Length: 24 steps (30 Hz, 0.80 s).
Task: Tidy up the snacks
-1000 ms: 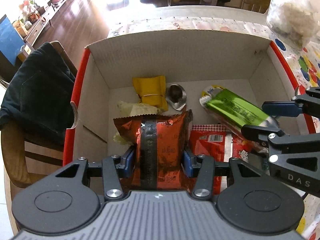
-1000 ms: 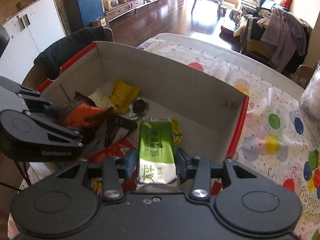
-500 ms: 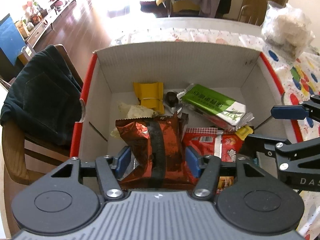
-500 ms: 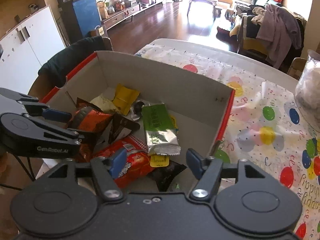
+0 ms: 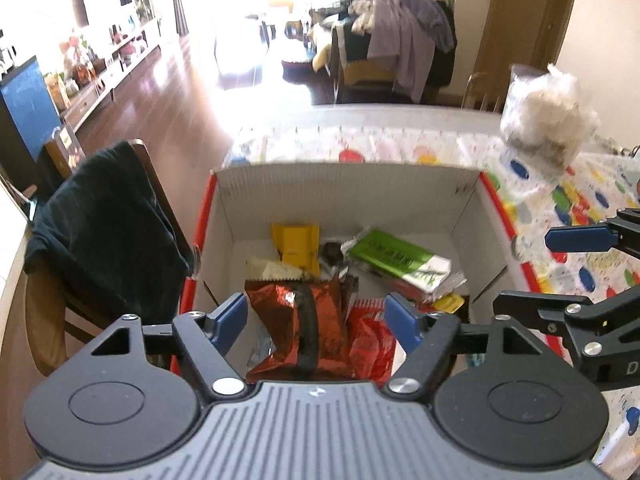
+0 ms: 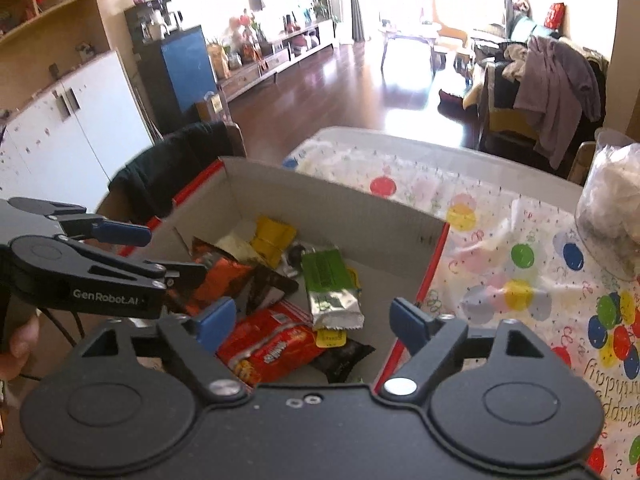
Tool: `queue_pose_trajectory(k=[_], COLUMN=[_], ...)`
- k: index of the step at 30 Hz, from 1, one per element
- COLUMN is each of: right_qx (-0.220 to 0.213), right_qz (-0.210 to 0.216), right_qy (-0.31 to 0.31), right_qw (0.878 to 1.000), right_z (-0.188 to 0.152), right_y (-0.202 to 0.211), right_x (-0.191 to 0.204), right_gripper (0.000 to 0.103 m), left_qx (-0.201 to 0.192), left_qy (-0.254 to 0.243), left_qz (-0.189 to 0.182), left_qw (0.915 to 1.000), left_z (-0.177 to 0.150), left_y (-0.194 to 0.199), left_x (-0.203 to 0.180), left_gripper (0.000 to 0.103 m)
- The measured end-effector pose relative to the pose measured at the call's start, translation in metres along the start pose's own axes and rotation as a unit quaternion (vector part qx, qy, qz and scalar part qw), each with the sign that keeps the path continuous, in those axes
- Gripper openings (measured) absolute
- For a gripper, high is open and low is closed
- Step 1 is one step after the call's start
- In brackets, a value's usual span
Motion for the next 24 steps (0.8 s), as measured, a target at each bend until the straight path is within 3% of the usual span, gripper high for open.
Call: queue_pose_trajectory(k=[9, 18, 22, 24], right_qx=[-0.052, -0.1, -0.117, -0.122], right_qz=[0.028, 0.027, 0.029, 0.025], right_qy=[-0.009, -0.005, -0.025, -0.035], right_qw=[0.998, 0.995, 0.992, 0.992], right_z=[0.014, 0.016, 0.012, 0.01], right_y=[0.04, 0.072, 0.083, 0.087], right_x=[0.007, 0.009, 0.006, 0.003], right_gripper=[0.103, 0.103, 0.103, 0.103], left_qx=[-0.055, -0.081, -0.091, -0.096], left_qy=[0.004, 0.017, 0.019, 0.017], left_qz=[-0.008, -0.028, -0.031, -0.032], left_qw=[0.9984, 0.9962, 0.9952, 0.9947], left_z=[0.011, 0.007, 0.002, 0.0], left_y=[0.036, 0.065, 0.073, 0.077], left_x=[-0.011, -0.022, -0.026, -0.028], left_gripper=[0.085, 0.087, 0.103, 0.103])
Point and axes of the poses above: each gripper's, at about its wrist camera, not at the fingertips, and y roughly against the way its jaws point, x to its left, z to its top, the point moved 6 cm from there along -y, roughly the way its jaws point, and after that the axes turned 12 degrees about -x, right-handed, at the moved point
